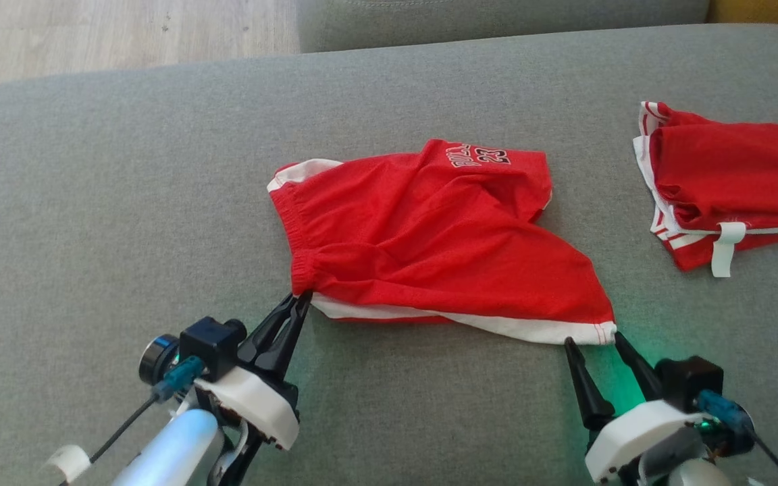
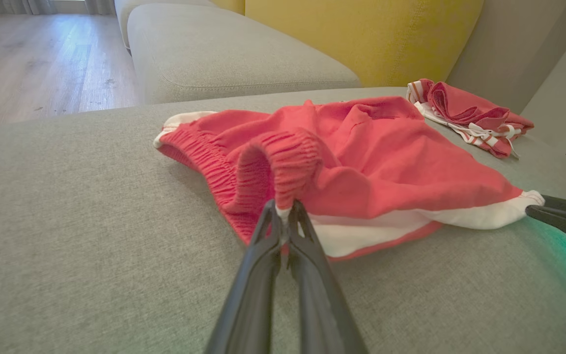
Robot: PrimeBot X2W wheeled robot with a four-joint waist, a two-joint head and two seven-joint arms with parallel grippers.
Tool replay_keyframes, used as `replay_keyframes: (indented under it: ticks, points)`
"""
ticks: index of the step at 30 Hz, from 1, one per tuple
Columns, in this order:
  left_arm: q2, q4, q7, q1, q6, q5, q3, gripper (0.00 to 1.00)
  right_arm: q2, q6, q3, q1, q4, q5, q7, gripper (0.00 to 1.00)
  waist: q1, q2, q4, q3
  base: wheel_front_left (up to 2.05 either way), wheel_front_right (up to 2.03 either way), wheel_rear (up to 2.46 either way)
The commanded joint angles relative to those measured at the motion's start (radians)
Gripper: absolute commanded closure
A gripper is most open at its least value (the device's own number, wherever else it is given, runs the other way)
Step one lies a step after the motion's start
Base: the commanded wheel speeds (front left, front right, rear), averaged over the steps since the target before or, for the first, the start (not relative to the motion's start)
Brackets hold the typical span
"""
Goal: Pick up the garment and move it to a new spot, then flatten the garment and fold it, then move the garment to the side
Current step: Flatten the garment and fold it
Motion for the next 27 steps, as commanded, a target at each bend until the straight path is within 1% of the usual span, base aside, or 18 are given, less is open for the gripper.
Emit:
replay_keyframes:
  ticks: [1,10,11,12,13,14,20,27]
  points:
    - [0.029,-0.03,0.002,-0.026,0.004,-0.006,0.028,1.0,-0.008,-0.001,0.027,-0.033,-0.02,0.009,0.002,0.0,0.0,0.0,0.002,0.001,0.0,0.0,0.0]
    - [0.037,-0.044,0.007,-0.032,0.01,-0.008,0.02,1.0,-0.006,-0.001,0.034,-0.059,0.021,0.012,-0.009,0.0,0.0,0.0,0.006,0.013,0.0,0.0,0.0]
    - [0.038,-0.044,0.008,-0.033,0.01,-0.009,0.02,1.0,-0.006,-0.001,0.035,-0.062,0.023,0.009,-0.009,0.03,0.0,0.0,0.006,0.014,0.0,0.0,0.0]
    - [0.038,-0.045,0.007,-0.034,0.011,-0.009,0.02,1.0,-0.006,-0.001,0.037,-0.065,0.025,0.008,-0.009,0.34,0.0,0.0,0.005,0.015,0.0,0.0,0.0]
    - [0.039,-0.045,0.007,-0.034,0.011,-0.01,0.02,1.0,-0.005,-0.001,0.041,-0.068,0.027,0.006,-0.008,0.78,0.0,0.0,0.005,0.016,0.0,0.0,0.0]
    - [0.04,-0.045,0.007,-0.034,0.012,-0.011,0.02,1.0,-0.006,-0.001,0.046,-0.072,0.028,0.003,-0.008,1.0,0.0,0.0,0.004,0.017,0.0,0.0,0.0]
    - [0.052,-0.047,0.019,-0.033,0.009,-0.021,0.016,1.0,-0.014,-0.001,0.042,-0.091,0.017,-0.011,-0.034,1.0,0.0,0.0,0.001,0.015,0.0,0.0,0.0]
    - [0.1,-0.084,0.045,-0.035,0.004,-0.011,0.005,1.0,-0.028,-0.001,0.014,-0.108,-0.039,-0.028,-0.083,1.0,0.0,0.0,0.003,-0.009,0.0,0.0,0.0]
